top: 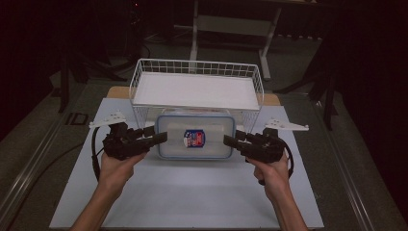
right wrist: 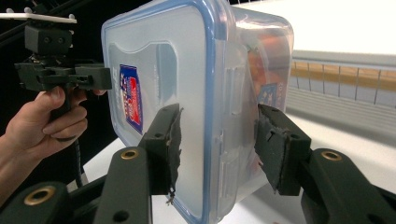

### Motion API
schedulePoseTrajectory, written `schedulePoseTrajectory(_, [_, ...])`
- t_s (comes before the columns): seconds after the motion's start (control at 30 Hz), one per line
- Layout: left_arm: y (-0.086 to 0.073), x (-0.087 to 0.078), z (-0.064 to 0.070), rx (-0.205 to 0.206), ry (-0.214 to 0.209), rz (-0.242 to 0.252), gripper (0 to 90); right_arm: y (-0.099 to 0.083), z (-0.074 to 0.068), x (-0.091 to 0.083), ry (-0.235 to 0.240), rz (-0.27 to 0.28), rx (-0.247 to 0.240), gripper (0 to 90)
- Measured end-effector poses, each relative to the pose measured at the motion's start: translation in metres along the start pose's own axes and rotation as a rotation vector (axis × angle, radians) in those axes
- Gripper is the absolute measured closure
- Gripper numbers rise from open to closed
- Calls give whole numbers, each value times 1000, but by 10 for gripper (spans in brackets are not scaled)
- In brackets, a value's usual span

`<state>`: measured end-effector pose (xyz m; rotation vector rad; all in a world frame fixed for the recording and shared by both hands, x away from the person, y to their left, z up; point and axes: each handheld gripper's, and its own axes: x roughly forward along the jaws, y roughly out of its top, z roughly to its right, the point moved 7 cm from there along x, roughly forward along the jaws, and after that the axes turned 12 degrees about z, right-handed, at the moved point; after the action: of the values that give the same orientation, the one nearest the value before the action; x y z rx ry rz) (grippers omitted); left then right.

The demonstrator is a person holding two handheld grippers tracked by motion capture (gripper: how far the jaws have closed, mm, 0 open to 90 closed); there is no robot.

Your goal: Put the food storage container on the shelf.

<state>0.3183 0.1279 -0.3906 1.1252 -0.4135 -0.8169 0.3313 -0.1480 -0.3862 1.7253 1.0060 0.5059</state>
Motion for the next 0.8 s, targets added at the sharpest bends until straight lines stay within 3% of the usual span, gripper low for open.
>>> schedulePoseTrajectory(0.5, [24, 5, -3, 18, -9, 40, 487, 27, 0, 7, 5, 38, -34, 519])
schedulePoseTrajectory(0.8, [32, 13, -11, 5, -14, 57, 488, 39, 6, 14, 0, 55, -47, 520])
